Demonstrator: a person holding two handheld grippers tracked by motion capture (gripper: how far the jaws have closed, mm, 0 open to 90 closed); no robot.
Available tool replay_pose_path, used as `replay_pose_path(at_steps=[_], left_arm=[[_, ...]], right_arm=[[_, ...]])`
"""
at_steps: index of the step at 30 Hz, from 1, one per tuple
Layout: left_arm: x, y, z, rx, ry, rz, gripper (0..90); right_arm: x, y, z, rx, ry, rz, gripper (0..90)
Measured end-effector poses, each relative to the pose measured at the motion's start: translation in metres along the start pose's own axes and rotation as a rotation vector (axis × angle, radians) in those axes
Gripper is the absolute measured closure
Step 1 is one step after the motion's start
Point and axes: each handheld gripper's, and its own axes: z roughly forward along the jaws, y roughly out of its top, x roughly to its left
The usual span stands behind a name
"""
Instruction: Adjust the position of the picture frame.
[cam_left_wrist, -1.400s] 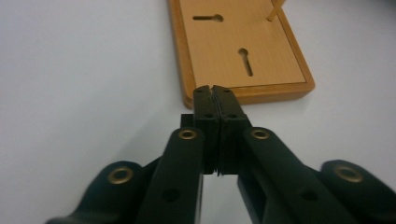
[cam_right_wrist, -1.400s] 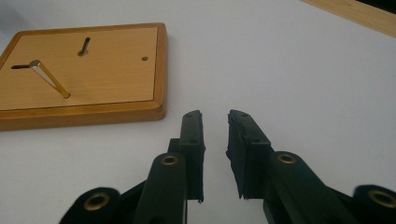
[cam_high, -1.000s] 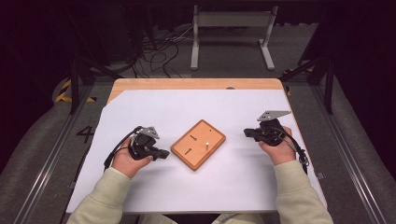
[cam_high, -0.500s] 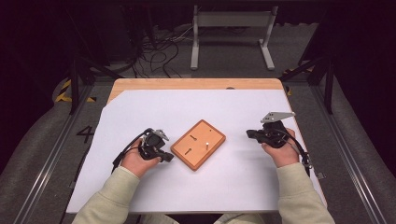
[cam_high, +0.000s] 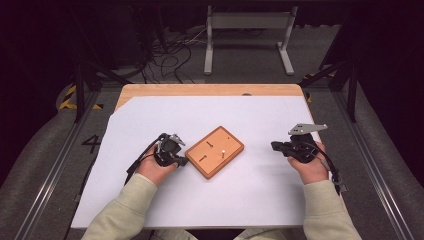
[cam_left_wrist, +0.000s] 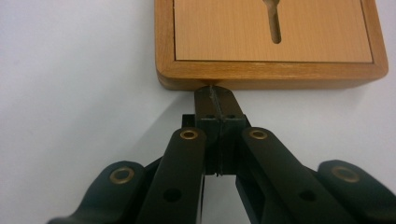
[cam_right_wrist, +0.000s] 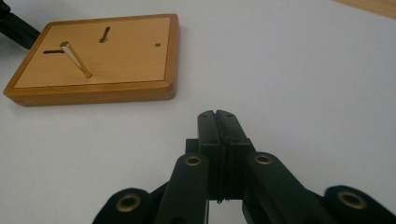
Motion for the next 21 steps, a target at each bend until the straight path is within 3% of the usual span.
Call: replay_pose_path(at_steps=[4,9,11,18,21], left_arm=[[0.003,0.003,0.003,-0.03,0.023,-0.016,89.6],[0.008,0.008,0.013,-0.13,0.102,-0.068,89.7],[0.008,0.008,0.014,-0.147,0.116,-0.079,89.7],[0.008,0.003,0.001,-0.174,0.116,-0.068,88.9],[0.008,-0.005,-0.008,-0.194,0.093,-0.077,87.1]], right_arm=[[0.001,-0.002,-0.002,-0.001,-0.003,0.002,89.6],[0.003,-0.003,-0.004,-0.001,-0.004,0.002,89.8],[0.005,-0.002,-0.001,-0.002,0.001,-0.006,89.9],[0.009,0.005,0.011,-0.003,0.019,-0.031,90.0],[0.01,0.014,0.03,0.013,0.035,-0.052,90.0]])
